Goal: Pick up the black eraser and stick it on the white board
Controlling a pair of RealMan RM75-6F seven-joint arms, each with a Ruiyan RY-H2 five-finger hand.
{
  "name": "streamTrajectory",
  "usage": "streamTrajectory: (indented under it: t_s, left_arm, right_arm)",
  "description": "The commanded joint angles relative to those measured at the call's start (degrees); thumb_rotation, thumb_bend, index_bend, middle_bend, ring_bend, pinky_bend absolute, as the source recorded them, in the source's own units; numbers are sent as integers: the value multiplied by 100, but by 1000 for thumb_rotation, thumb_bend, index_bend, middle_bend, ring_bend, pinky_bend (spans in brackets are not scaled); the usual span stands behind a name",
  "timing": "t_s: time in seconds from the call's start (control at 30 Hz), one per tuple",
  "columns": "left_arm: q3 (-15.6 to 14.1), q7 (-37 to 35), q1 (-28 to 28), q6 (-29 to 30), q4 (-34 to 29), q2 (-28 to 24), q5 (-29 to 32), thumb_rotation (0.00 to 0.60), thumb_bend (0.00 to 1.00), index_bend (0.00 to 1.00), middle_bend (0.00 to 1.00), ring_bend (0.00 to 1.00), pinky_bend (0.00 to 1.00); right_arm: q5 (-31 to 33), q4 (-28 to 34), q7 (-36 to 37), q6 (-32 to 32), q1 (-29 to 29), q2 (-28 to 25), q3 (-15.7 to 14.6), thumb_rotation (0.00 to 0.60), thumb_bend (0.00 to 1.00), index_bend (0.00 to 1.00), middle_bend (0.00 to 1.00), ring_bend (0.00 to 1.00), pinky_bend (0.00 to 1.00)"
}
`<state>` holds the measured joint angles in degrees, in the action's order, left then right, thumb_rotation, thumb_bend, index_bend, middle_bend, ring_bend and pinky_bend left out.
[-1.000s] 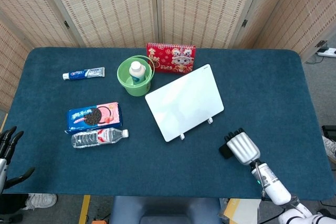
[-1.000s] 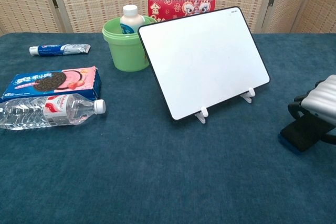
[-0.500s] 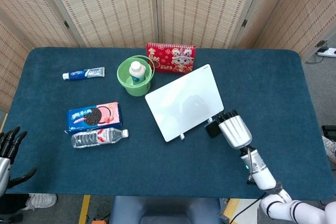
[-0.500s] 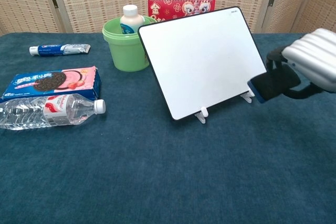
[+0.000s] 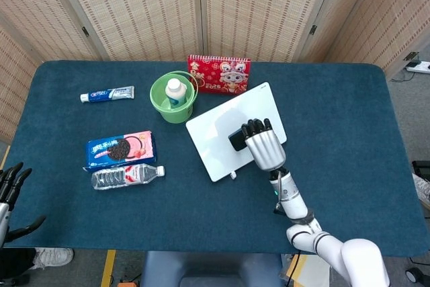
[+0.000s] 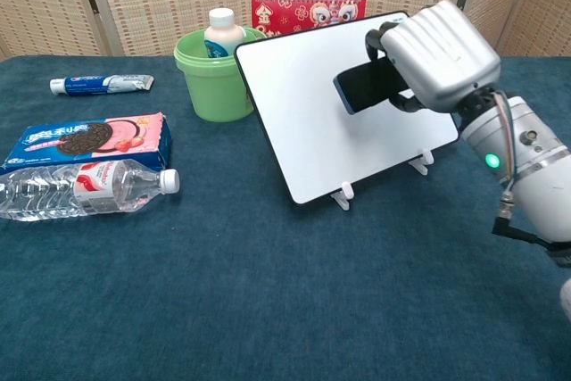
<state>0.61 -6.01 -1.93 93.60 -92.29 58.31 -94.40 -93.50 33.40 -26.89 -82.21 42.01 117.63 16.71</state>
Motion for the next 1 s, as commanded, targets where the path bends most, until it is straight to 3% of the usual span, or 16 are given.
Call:
streamTrajectory:
  t_s: [0.03,0.17,0.5,0.63,0.83,0.9,1.0]
  left_arm:
    - [-12,-65,14,37,2,-24,-33,600,194,0,0,0,10]
    - [-16,-113,23,57,21,-37,-39,600,195,0,0,0,10]
    - [11,-87,39,66,-23,-38,31,600,195,0,0,0,10]
    - [22,-95,52,92,-21,-42,45,600,195,0,0,0,10]
    - [64,-118,73,120,7,-48,129,600,196,0,0,0,10]
    - [69,-87,73,114,4,-36,140,600,196,0,0,0,10]
    - [63,31,59,77,-12,3,131,600,195,0,0,0,10]
  right_arm:
    - [231,-562,19,81,342,391,167,600,248,556,454,509,463]
    - [425,-988,40,244,494,598,207,600,249,487,404,477,453]
    - [744,-1477,80,559,660,797,140,600,249,44,169,291,345]
    - [828,-1439,-23,600,599,744,79,600,249,2,113,242,305]
    - [678,-528,-80,-28,73,176,-244,600,249,0,30,163,231]
    - [556,163,-121,-380,-256,-219,-430,600,249,0,13,150,218]
    - [377,1699,-268,-862,-901,-1090,-799,600,249,0,1,134,201]
